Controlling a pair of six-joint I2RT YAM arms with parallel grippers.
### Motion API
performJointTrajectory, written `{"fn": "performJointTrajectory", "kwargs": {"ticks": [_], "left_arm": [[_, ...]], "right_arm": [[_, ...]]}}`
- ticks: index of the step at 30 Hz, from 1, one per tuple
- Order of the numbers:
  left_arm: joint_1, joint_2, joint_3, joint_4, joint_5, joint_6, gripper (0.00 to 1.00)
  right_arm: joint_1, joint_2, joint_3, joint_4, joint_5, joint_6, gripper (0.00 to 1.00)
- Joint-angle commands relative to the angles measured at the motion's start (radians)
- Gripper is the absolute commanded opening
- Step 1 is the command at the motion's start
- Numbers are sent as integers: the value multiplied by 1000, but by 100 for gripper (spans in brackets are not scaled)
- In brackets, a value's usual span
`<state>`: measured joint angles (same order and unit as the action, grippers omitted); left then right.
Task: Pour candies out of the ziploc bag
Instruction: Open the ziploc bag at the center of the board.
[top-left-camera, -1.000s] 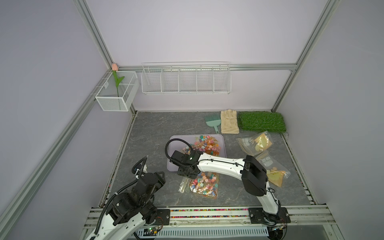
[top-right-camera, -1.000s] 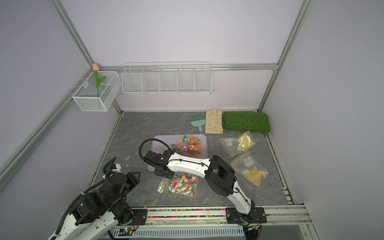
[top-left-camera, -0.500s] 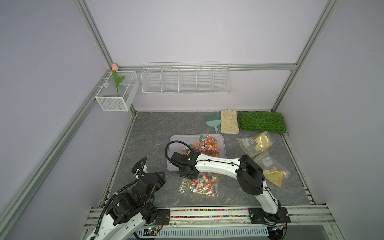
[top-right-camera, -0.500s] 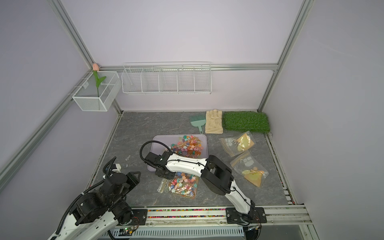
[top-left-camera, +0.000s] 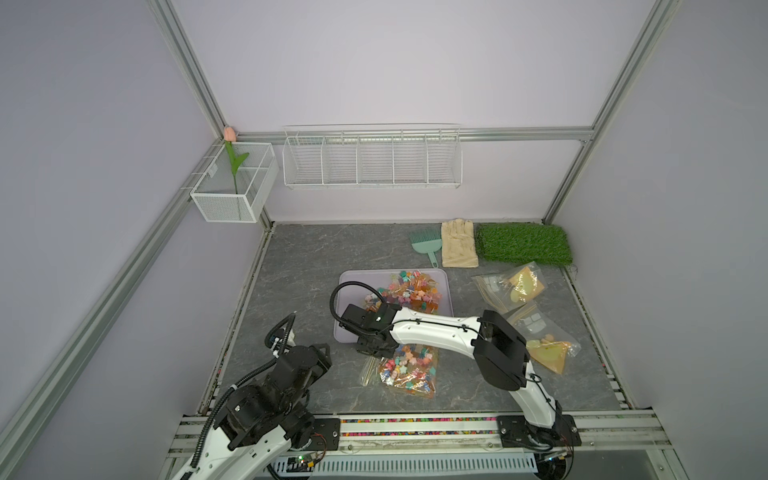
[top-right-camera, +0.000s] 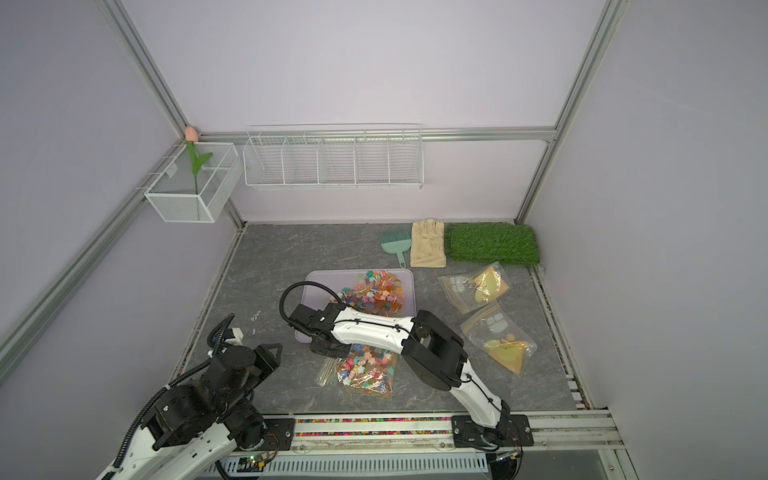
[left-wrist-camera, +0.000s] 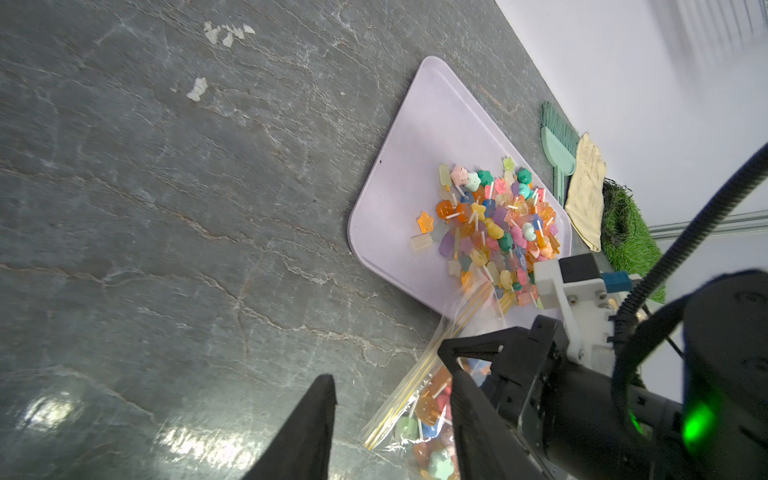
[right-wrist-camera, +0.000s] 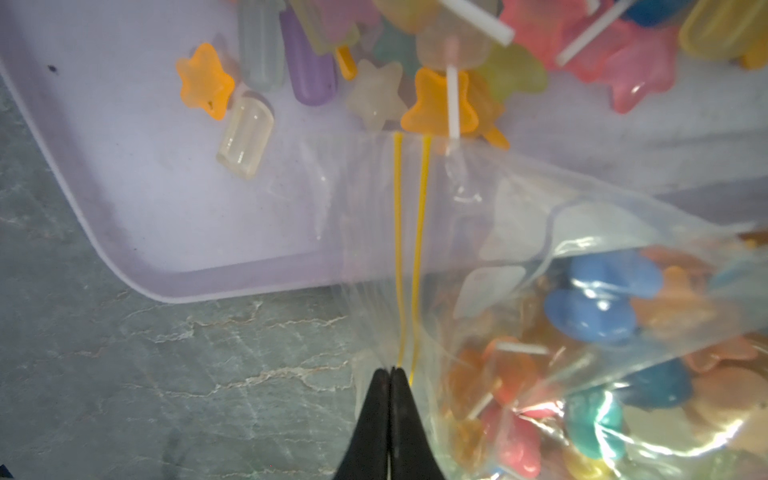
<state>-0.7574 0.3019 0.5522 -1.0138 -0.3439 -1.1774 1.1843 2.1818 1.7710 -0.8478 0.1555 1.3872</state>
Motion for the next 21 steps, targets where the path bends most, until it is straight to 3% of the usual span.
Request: {"fn": "performJointTrajectory", "kwargs": {"ticks": [1, 7, 12, 18, 21], "left_arm": [[4, 0, -9, -12, -14, -15, 48], [4, 30, -13, 43, 40, 27, 48], [4, 118, -27, 136, 165, 121, 49], [5, 201, -61, 202, 281, 177, 64], [4, 210, -75, 208, 300, 186, 66]], "right_arm": [[-1, -1, -4, -23, 5, 6, 7], [0, -80, -89, 27, 27, -34, 7], [-8, -132, -175, 122, -11, -87, 7], [-14, -166, -248, 226, -47, -135, 7], [-18, -179, -274, 272, -62, -156, 7]]}}
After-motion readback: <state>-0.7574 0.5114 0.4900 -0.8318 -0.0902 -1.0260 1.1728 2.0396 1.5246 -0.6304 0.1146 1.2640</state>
